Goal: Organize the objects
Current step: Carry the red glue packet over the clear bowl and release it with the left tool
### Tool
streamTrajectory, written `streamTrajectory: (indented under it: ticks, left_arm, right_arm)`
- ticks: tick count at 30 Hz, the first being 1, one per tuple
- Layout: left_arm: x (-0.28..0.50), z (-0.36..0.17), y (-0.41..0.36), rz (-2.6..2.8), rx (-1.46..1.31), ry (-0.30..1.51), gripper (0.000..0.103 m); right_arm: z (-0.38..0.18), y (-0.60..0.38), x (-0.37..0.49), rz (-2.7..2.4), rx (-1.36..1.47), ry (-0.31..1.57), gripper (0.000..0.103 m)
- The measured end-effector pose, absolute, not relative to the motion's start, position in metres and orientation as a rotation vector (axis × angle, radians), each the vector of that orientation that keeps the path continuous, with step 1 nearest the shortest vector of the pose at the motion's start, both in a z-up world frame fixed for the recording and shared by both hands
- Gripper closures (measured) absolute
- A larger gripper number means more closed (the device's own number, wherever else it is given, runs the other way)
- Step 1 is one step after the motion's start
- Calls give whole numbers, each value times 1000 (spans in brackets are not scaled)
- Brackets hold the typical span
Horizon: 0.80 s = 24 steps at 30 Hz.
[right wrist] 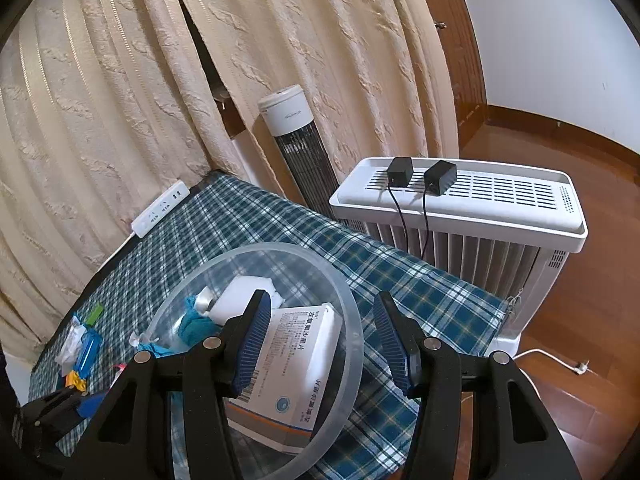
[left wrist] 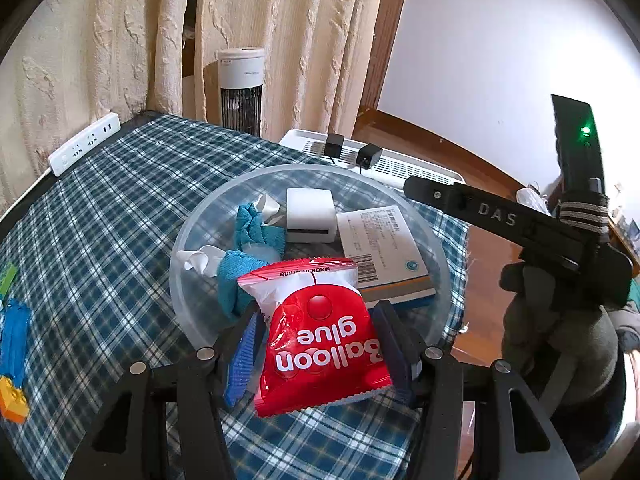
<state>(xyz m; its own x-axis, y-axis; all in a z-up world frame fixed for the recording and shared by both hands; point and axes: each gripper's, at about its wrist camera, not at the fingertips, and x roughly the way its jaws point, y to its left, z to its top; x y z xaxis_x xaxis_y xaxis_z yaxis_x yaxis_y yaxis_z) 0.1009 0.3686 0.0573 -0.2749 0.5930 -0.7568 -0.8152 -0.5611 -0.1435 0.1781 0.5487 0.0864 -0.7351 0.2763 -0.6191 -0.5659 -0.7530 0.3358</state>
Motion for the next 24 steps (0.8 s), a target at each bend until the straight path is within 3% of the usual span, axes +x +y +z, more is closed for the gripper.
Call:
streamTrajectory:
  ticks: [24]
  left_arm:
    - [79,27,374,1936,-1074,333,44]
  right_arm:
    - [80,546,176,2451,-778,722,48]
